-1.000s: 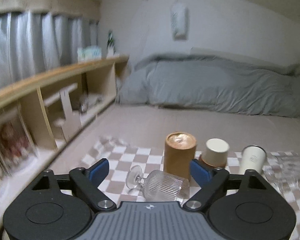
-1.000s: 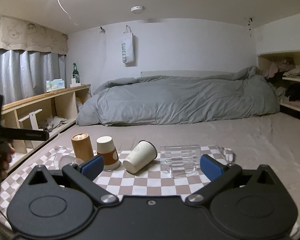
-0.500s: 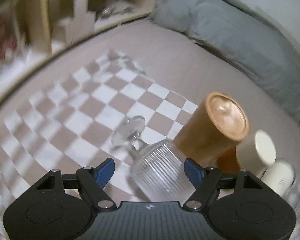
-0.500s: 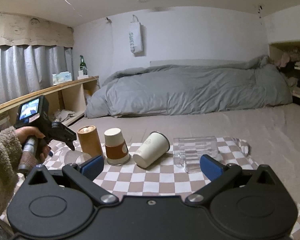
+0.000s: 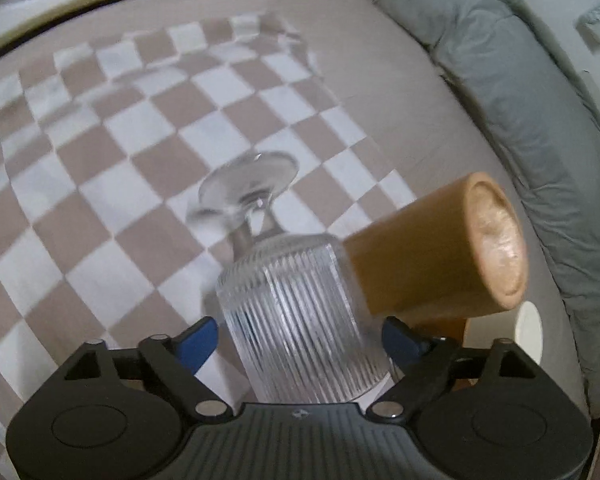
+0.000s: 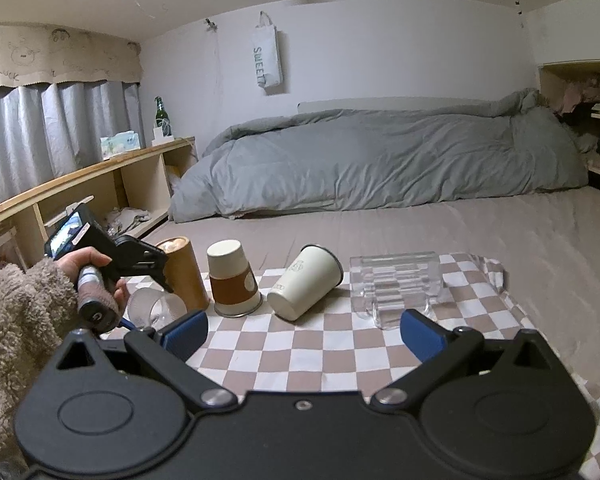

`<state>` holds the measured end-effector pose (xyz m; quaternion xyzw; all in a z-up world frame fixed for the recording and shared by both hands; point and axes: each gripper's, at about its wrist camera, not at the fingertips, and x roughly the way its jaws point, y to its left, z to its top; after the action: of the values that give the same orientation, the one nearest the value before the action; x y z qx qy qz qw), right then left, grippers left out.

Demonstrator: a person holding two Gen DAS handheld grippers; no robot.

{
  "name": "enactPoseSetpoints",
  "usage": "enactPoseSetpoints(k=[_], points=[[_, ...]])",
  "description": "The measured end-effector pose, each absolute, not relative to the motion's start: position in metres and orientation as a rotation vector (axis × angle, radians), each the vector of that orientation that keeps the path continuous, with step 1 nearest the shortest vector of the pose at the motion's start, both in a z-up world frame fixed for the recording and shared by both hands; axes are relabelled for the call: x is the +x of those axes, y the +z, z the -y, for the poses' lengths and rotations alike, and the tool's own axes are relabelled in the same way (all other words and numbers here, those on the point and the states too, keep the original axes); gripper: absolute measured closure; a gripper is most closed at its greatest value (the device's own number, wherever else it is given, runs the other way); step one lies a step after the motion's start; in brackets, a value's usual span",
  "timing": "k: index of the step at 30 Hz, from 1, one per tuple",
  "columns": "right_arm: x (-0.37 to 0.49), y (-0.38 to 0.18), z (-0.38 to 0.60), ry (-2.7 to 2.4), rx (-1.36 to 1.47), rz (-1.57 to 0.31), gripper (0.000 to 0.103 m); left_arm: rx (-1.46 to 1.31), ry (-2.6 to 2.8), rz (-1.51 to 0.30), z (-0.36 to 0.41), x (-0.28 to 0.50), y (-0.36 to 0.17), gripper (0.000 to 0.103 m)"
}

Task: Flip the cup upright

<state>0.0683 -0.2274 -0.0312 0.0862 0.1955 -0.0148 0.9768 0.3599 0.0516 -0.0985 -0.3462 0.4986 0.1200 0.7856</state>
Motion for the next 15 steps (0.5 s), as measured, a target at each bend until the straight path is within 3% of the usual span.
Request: enactPoseSetpoints(k=[15], points=[[0.068, -0.031, 0.228, -0.016, 0.168, -0.412, 0.000, -0.480, 0.092, -1.014, -0.050, 0.330, -0.082, 0.031]])
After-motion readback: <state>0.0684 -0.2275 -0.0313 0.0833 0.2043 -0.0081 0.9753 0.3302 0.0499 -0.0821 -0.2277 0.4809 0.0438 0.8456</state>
